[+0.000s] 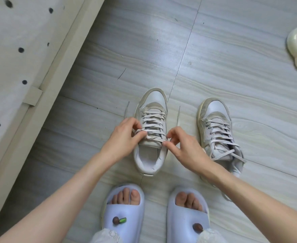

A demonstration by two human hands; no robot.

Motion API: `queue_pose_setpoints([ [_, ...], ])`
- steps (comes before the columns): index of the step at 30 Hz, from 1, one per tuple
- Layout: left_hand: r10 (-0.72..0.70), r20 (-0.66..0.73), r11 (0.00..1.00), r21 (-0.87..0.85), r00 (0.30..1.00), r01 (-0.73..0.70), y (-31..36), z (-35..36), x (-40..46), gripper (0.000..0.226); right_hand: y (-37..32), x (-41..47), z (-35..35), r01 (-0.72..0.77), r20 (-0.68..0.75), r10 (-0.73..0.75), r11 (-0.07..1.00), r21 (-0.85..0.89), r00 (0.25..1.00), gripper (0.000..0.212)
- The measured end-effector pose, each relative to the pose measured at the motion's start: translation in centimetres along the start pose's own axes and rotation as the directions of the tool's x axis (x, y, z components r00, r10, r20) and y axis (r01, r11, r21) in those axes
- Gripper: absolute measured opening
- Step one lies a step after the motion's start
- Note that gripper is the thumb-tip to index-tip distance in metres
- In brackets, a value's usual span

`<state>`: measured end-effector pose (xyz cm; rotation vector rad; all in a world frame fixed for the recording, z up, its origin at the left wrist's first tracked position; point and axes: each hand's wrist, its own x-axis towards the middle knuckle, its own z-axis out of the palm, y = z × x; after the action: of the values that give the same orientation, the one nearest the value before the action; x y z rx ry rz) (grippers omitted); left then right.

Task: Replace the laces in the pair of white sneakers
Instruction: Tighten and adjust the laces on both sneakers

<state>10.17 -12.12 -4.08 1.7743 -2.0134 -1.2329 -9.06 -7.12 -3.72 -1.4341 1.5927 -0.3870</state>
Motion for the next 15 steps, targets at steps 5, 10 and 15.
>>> queue_pose_setpoints([
  [5,-0.053,0.046,0.998,-0.020,0.998,0.054,0.9,-1.3,0.4,0.012,-1.1,0.4,-1.9,-0.227,0.117,0.196,0.883,0.411,0.974,0.016],
  [10,-0.330,0.414,0.900,-0.133,0.848,0.415,0.4,-4.7,0.3,0.024,-0.7,0.6,-4.0,-0.061,0.076,0.091,0.943,-0.326,0.993,0.020],
  [15,-0.122,0.622,0.742,-0.461,0.773,0.488,0.1,-5.8,-0.1,0.040,-0.9,2.3,-2.6,-0.111,-0.239,-0.005,0.876,-0.470,0.971,0.023],
])
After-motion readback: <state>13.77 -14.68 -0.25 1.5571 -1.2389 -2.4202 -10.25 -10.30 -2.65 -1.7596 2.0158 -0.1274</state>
